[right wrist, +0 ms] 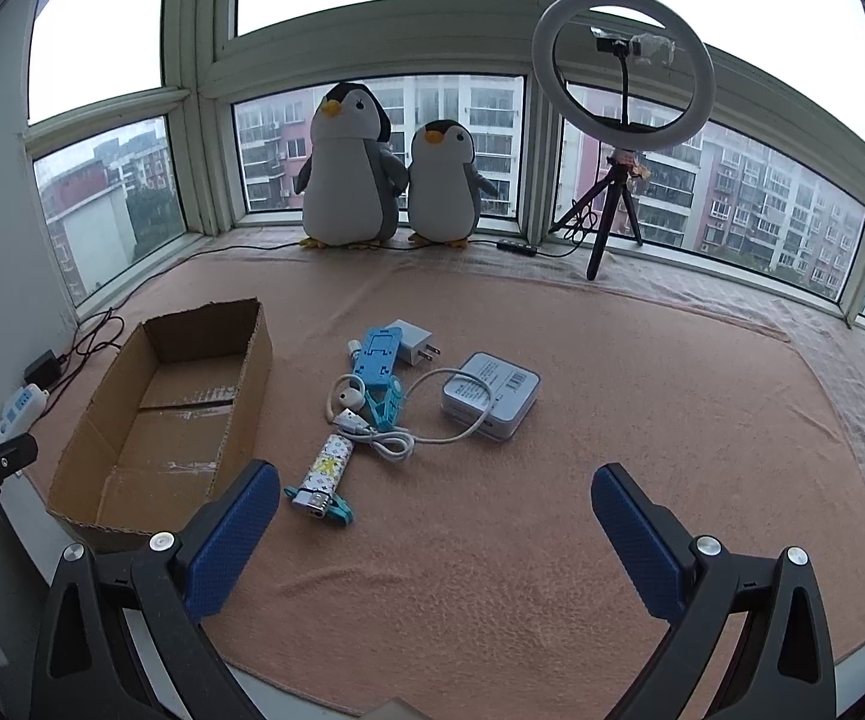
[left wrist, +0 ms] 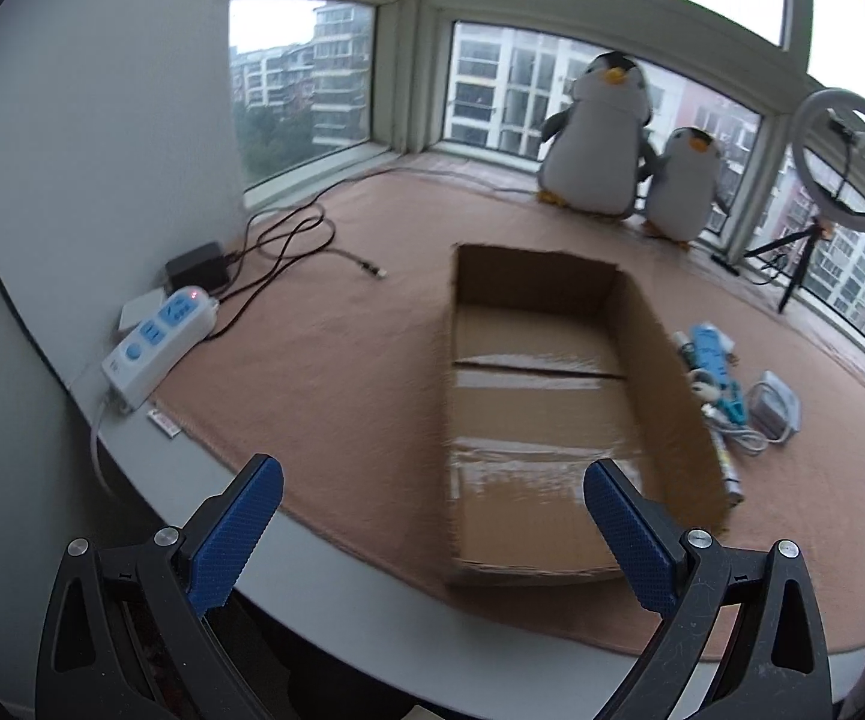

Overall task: Organize rigid objects
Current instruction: 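Move the right tool to the patterned power bank and close on it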

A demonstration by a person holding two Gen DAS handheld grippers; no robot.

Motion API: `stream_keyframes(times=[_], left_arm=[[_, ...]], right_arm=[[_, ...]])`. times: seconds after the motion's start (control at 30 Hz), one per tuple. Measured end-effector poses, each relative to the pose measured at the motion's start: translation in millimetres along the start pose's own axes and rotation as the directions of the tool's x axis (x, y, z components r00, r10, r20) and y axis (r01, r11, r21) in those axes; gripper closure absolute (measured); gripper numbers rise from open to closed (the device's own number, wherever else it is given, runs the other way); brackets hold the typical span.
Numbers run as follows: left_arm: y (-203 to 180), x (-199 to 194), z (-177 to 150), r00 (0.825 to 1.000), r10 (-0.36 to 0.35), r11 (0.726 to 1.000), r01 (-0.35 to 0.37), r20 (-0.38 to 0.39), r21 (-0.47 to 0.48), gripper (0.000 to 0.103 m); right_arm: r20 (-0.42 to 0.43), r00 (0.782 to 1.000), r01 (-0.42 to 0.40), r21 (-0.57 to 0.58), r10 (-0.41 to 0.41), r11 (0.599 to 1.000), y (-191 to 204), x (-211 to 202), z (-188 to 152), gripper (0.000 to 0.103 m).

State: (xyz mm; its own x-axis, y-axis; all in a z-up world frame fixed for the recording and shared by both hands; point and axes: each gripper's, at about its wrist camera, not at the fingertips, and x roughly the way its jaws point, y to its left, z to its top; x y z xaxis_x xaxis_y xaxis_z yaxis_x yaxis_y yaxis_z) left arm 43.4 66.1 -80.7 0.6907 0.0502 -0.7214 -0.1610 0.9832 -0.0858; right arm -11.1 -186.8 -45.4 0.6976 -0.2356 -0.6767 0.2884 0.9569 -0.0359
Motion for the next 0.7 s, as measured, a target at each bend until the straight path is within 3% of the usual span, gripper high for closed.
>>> stream_keyframes(times=[0.23, 0.7], left_arm=[[9.7, 21.3, -2.5, 0.999, -0.015, 1.000, 0.014, -0.044, -0.015, 0.002], [-9.9, 54.1, -4.8, 0.994, -0.014, 1.000, 0.016, -0.108, 0.015, 0.009]], right_arm=[[-0.046, 0.999, -0.017, -0.027, 0.016, 0.999, 1.7, 18.7, -8.3, 0.000], [-0.157, 0.984, -0.081, 0.047, 0.088, 0.996, -13.7, 48.8, -13.2, 0.000]])
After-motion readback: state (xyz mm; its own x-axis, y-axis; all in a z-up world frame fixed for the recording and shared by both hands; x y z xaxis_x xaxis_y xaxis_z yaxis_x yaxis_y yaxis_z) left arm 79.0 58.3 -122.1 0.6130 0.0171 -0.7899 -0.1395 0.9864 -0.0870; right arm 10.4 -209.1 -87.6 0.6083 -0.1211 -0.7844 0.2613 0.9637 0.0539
